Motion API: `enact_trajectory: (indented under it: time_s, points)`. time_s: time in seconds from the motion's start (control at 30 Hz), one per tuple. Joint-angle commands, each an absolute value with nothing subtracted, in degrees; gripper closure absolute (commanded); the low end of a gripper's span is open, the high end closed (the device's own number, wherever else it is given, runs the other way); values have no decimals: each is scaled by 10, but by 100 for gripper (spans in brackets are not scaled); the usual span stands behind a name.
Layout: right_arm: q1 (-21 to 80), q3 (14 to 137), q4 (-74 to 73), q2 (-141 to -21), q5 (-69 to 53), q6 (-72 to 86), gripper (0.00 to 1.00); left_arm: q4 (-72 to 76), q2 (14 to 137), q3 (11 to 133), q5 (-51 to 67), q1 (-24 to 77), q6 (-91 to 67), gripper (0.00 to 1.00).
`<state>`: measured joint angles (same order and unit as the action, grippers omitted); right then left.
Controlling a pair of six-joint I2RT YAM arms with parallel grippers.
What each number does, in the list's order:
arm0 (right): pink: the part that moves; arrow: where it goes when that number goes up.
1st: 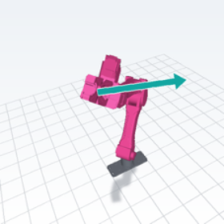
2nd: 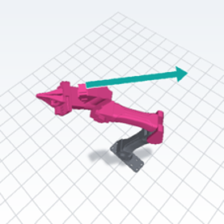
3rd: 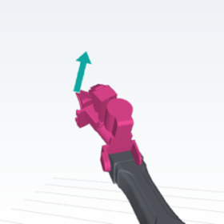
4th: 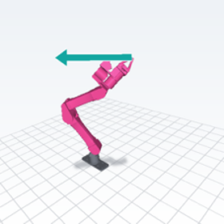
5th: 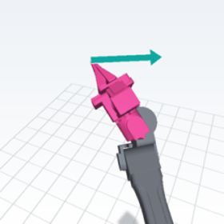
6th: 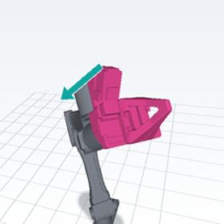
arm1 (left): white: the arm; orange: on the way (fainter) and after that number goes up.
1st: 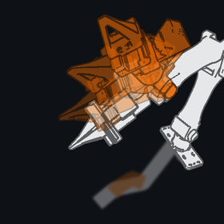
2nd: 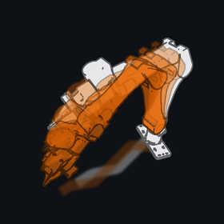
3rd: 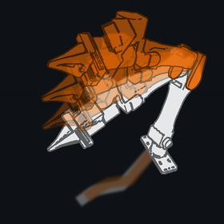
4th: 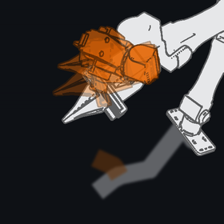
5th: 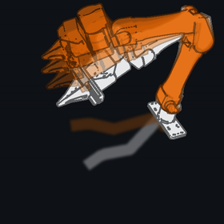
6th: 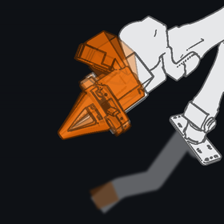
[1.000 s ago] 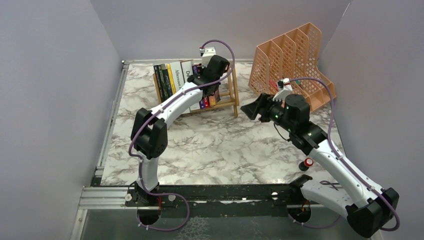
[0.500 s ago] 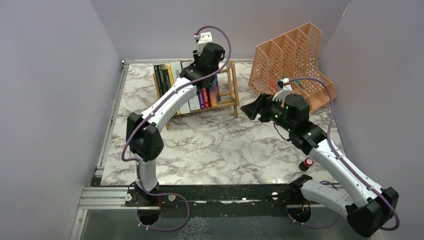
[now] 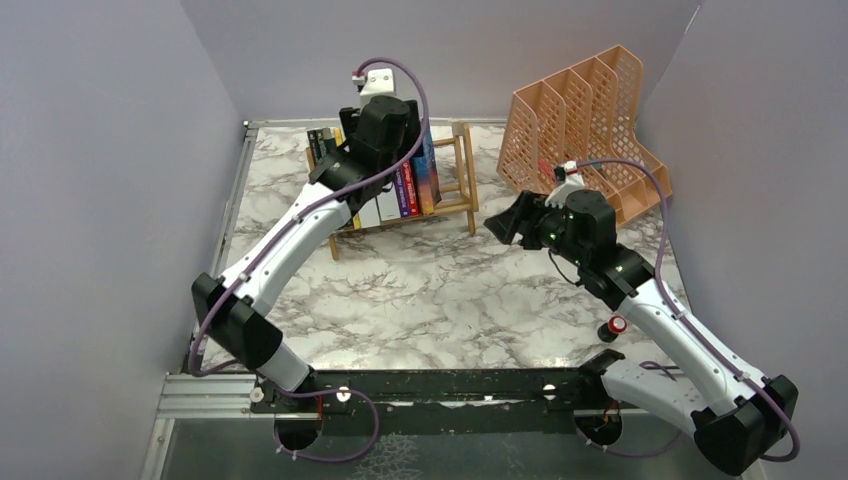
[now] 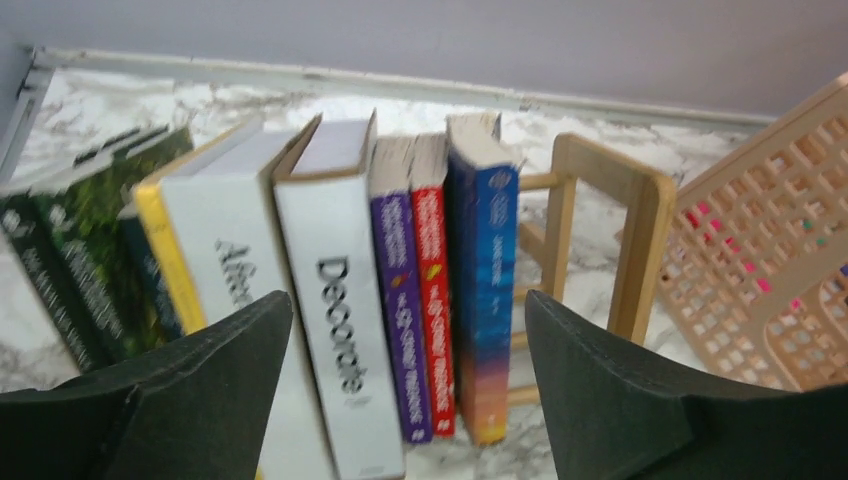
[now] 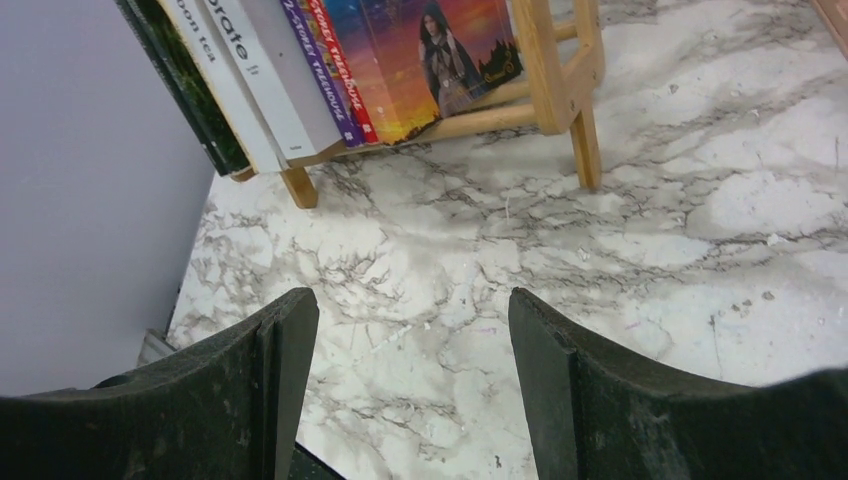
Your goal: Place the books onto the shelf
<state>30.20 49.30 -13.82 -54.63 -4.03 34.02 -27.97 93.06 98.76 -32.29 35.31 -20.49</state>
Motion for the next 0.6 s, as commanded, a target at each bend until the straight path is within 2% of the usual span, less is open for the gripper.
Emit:
enact_trajectory:
  time_s: [0.0,0.07,0.17,0.3,0.57]
  points:
    - [303,503,-200,-531,9,346,25,-301,811,892,-304,353,-196,9]
    - [303,515,-227,-525,30,346,23,-305,757,850,-297,353,-197,3]
    - [303,537,-269,-513,58,344,18,-325,672,788,-300,353,-203,1]
    - [303,574,-325,-488,102,326,1,-370,567,740,-322,353,-210,1]
    - [304,689,-407,-429,237,248,0,-466,415,729,-377,353,-222,1]
